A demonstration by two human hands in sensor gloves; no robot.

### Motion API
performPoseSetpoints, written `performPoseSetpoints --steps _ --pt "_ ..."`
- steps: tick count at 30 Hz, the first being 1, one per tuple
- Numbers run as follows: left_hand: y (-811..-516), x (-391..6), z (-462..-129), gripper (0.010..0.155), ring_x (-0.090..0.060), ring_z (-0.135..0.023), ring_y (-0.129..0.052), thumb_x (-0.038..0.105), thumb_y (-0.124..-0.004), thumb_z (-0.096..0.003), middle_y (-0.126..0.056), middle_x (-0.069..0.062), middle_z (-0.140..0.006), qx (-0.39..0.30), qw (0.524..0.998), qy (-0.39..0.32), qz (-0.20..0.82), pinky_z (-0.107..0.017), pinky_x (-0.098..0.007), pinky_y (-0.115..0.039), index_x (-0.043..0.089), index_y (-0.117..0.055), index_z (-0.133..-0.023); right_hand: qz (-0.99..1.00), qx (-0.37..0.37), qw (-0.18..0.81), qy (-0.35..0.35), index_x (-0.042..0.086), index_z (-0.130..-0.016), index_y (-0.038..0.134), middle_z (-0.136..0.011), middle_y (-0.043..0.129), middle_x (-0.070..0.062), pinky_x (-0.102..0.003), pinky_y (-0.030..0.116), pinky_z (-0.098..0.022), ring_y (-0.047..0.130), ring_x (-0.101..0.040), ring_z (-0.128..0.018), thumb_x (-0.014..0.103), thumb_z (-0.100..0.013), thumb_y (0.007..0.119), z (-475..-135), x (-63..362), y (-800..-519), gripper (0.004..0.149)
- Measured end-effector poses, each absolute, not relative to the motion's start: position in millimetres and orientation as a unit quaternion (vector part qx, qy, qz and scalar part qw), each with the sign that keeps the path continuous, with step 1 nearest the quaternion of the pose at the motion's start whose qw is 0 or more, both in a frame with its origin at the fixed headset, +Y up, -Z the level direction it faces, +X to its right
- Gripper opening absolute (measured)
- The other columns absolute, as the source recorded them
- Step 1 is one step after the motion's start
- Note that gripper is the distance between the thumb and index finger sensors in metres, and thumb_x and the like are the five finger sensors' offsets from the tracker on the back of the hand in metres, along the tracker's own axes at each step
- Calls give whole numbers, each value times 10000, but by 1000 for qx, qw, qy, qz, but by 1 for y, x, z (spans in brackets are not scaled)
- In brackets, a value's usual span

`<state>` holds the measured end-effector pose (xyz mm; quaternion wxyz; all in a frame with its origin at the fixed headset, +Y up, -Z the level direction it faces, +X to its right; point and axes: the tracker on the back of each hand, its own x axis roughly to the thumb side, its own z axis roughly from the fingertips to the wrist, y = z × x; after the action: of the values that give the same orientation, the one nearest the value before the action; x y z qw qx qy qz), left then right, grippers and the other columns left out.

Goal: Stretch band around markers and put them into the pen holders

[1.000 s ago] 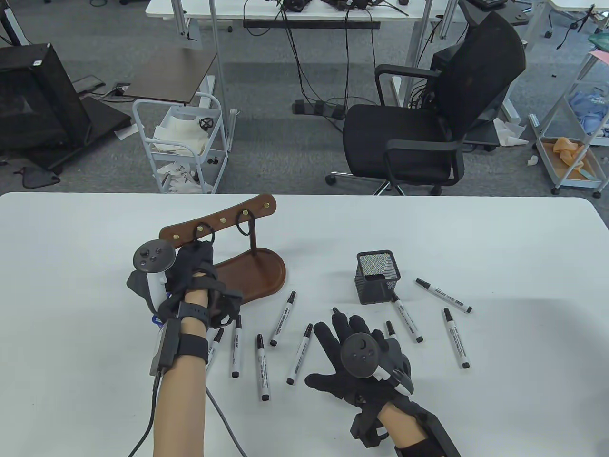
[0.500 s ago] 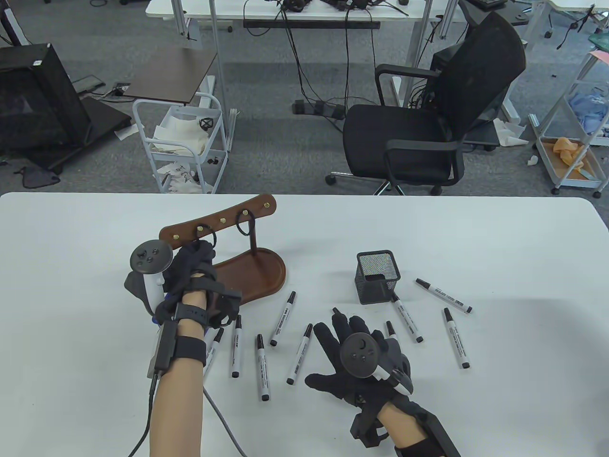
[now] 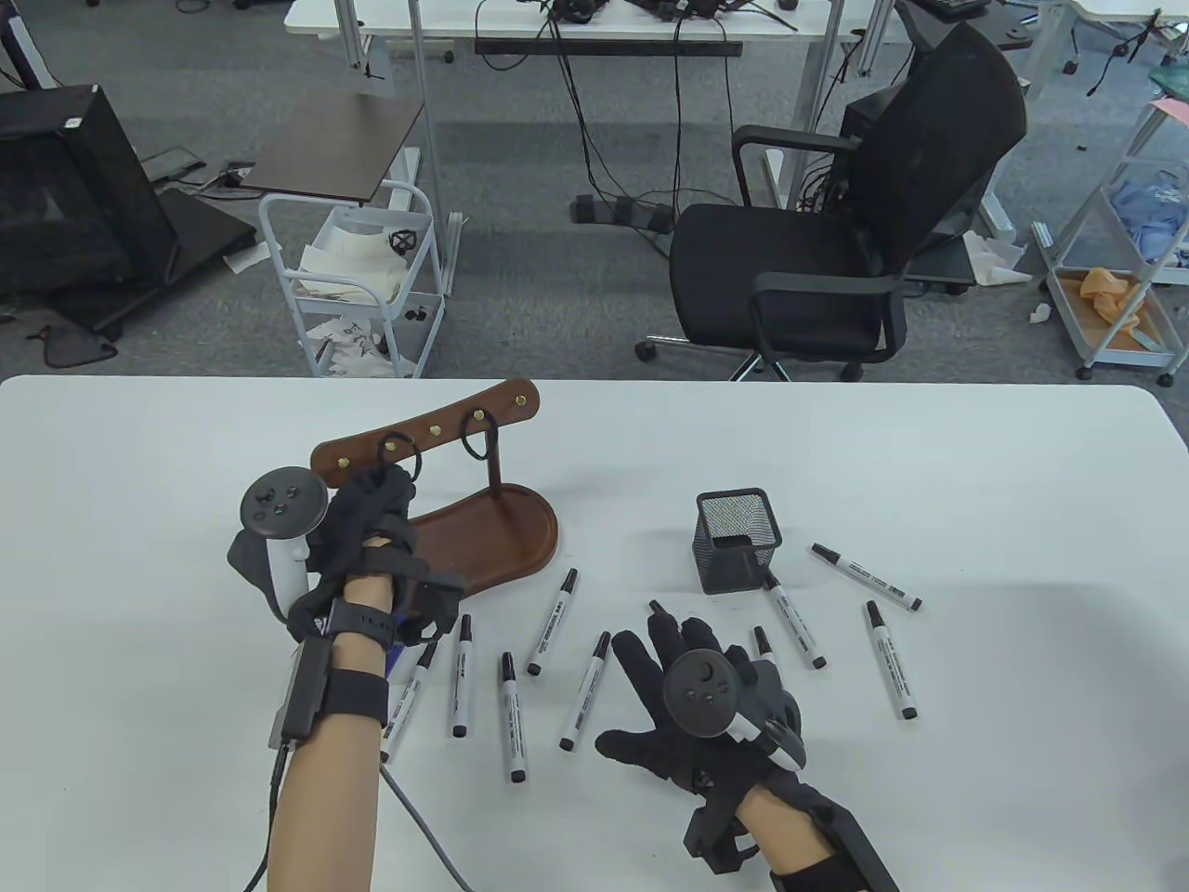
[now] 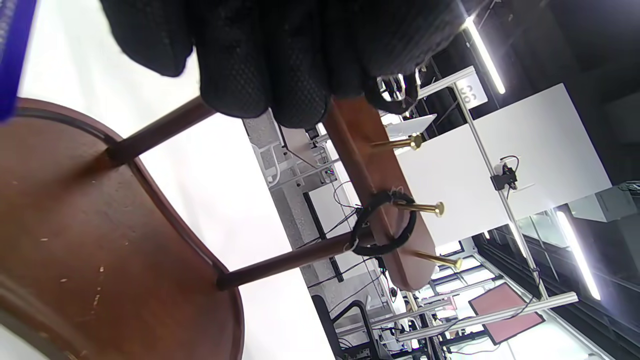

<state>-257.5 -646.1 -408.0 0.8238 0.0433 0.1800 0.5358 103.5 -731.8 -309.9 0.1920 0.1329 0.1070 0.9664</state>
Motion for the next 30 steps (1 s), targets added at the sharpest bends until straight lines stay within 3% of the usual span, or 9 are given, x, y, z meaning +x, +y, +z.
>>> performPoseSetpoints --steps 13,30 --pt "-641 -245 -388 410 -433 -908 -847 367 -733 -609 -881 -161 -974 30 839 120 531 -676 -640 -676 111 -740 -930 966 132 192 109 426 -1116 352 -1316 222 -31 -743 234 -782 151 -401 -1192 717 -339 821 -310 103 -732 953" --pt "-646 -182 -354 392 -417 -896 -868 371 -747 -604 -899 -142 -959 -25 861 -21 508 -674 -628 -689 128 -762 -911 966 127 196 110 439 -1107 340 -1311 234 -18 -724 259 -794 185 -387 -1194 687 -367 810 -310 103 -731 911"
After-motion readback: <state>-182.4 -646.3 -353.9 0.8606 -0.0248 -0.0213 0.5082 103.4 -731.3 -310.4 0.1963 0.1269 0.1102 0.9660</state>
